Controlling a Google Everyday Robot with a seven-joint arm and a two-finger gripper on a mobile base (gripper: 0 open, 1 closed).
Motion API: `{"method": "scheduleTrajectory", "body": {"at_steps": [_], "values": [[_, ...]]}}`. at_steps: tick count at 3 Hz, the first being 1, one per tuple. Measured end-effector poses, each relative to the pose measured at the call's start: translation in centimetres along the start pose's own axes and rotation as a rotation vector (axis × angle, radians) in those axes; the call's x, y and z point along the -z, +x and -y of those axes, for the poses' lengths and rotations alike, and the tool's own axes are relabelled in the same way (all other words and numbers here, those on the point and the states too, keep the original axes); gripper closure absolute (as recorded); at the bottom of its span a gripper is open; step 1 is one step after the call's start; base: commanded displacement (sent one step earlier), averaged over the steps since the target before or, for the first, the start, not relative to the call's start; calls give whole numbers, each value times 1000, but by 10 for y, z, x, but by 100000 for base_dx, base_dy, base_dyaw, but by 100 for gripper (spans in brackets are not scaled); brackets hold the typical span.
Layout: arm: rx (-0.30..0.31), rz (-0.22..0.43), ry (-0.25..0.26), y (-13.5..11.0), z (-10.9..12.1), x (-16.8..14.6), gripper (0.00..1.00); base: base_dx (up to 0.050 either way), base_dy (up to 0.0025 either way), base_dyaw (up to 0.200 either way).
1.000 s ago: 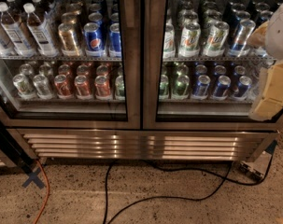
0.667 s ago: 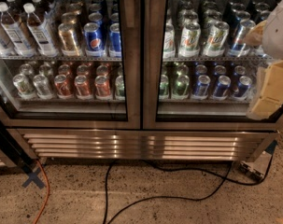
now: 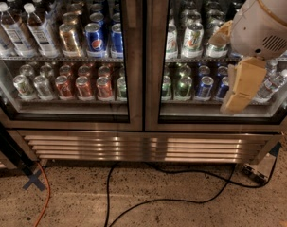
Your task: Open left fridge door
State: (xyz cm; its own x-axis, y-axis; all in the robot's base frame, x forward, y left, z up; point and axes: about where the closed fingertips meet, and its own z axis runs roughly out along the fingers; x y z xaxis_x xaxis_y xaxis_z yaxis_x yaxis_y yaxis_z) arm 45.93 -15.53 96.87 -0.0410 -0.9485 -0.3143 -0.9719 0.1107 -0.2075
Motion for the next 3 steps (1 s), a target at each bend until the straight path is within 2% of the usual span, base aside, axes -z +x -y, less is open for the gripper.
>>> {"method": "scheduleTrajectory", "body": {"at_steps": [1, 2, 3], "values": [[73, 91, -39, -36, 4, -18, 0, 0, 0, 0], [133, 194, -33, -69, 9, -25, 0, 0, 0, 0], [167, 264, 15, -99, 20, -26, 0, 0, 0, 0]]}}
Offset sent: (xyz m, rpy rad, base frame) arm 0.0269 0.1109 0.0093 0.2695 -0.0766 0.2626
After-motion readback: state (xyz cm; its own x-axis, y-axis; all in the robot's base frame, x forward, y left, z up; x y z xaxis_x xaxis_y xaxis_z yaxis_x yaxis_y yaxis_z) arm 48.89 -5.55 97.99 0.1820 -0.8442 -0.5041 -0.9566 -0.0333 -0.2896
